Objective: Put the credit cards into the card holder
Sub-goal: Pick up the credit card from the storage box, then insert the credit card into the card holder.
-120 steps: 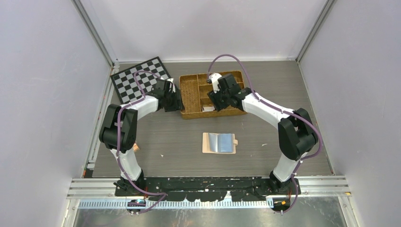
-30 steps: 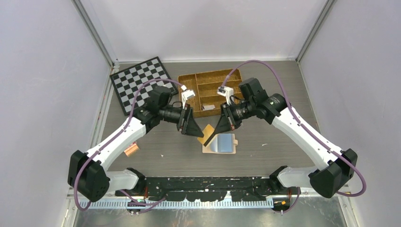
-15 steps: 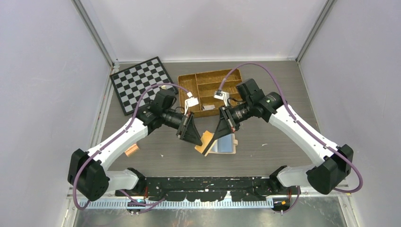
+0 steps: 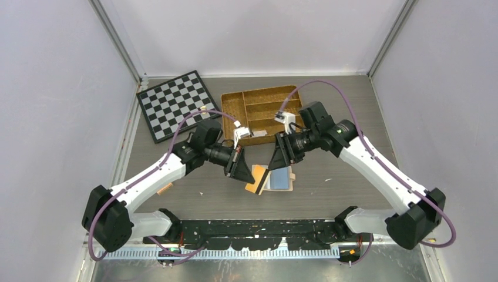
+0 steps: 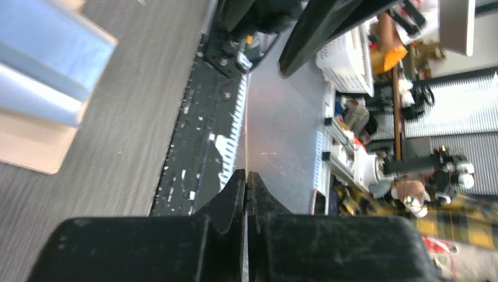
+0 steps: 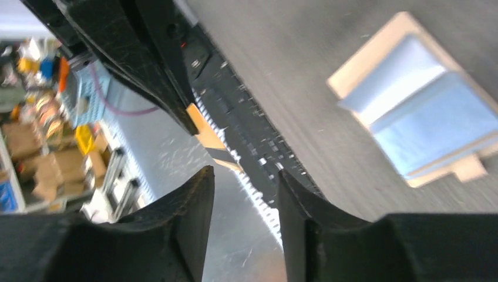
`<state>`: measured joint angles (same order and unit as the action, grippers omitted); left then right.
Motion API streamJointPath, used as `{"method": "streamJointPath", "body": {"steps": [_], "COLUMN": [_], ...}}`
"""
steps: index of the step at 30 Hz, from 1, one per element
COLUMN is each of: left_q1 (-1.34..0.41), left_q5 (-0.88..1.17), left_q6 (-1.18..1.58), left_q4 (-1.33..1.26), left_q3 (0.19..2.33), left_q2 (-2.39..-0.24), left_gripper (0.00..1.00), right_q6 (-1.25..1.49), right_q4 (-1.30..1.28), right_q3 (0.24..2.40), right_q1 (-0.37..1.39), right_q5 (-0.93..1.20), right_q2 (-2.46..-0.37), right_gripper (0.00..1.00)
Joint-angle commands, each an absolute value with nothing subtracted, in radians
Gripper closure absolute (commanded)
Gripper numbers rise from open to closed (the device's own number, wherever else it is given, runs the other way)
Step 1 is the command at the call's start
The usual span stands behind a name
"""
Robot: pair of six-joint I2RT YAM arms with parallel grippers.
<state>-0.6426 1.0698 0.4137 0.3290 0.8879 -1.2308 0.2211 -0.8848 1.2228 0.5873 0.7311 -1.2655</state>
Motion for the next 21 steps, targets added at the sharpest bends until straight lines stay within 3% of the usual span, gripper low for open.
{"method": "streamJointPath", "body": {"steps": [1, 5, 10, 21], "left_q1": [-0.649, -0.652, -0.704, -0.778], "left_q5": [0.823, 0.632, 0.527, 0.431], "left_q6": [0.619, 0.782, 0.960, 0.936], "left_q4": [0.096, -0.005, -0.256, -0.284], "left_q3": [0.793, 0.704, 0.600, 0.677], "left_q2": [-1.181, -1.192, -1.271, -1.460], "left_gripper": [1.00, 1.00, 1.00, 1.00], "right_q6": [0.386, 0.532, 0.632, 0.653], "right_q4": [-0.738, -0.631, -0.514, -0.326], "right_q3": [1.119, 0.941, 0.762, 0.583], "right_q1": [0.533, 0.489, 0.474, 0.439], "right_q5": [0.466, 0.335, 0.335, 0.338], "right_q2": [-1.123, -1.019, -1.021, -1.149], "right_gripper": [0.49, 0.46, 0.49, 0.51]}}
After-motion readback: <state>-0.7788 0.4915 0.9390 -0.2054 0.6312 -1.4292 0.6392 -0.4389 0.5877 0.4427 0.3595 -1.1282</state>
